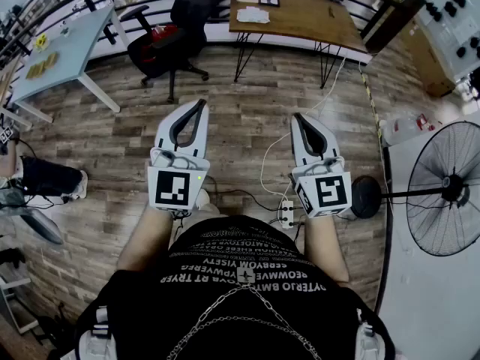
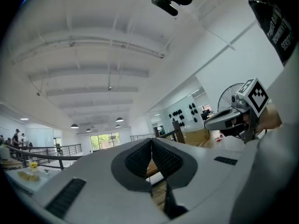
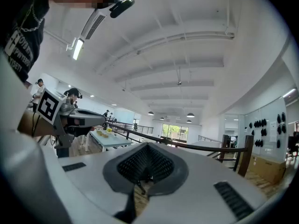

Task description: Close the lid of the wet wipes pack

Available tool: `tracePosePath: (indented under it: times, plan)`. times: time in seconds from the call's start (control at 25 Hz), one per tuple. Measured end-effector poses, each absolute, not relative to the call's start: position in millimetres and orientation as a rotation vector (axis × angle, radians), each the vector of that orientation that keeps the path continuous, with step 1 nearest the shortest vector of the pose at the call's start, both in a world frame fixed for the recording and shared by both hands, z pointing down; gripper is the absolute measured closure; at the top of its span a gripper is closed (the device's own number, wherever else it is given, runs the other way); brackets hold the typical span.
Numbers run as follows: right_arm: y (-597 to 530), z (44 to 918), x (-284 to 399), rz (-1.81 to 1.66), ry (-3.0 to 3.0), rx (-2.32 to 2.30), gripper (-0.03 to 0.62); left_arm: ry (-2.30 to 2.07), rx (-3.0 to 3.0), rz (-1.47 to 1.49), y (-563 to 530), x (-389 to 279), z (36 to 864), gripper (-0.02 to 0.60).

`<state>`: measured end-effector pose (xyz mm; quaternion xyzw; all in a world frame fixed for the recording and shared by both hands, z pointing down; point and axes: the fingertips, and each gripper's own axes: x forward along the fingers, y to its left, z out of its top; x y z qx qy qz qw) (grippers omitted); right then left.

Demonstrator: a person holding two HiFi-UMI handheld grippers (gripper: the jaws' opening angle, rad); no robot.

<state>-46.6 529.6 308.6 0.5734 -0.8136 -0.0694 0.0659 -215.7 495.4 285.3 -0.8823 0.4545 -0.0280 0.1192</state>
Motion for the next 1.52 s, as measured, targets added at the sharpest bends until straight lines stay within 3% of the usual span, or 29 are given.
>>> tracePosePath:
  times: [0.52, 1.04, 1.2, 1.52]
  plan:
    - [548, 337, -25, -0.102, -2.497, 1.726, 0.58, 1.516, -2.566, -0.244, 514, -246, 322, 0.554]
    - [493, 347, -50, -0.063, -2.438, 1.756, 0.578, 1.437, -2.638, -0.203, 439, -259, 326, 0.554]
    - [463, 345, -64, -0.037, -2.44, 1.781, 0.5, 1.407, -2.63, -0.171, 406, -275, 314, 0.554]
    - [414, 345, -107, -0.037, -2.391, 1.816, 0.484, 1.364, -2.671, -0.184, 356, -322, 327, 0.554]
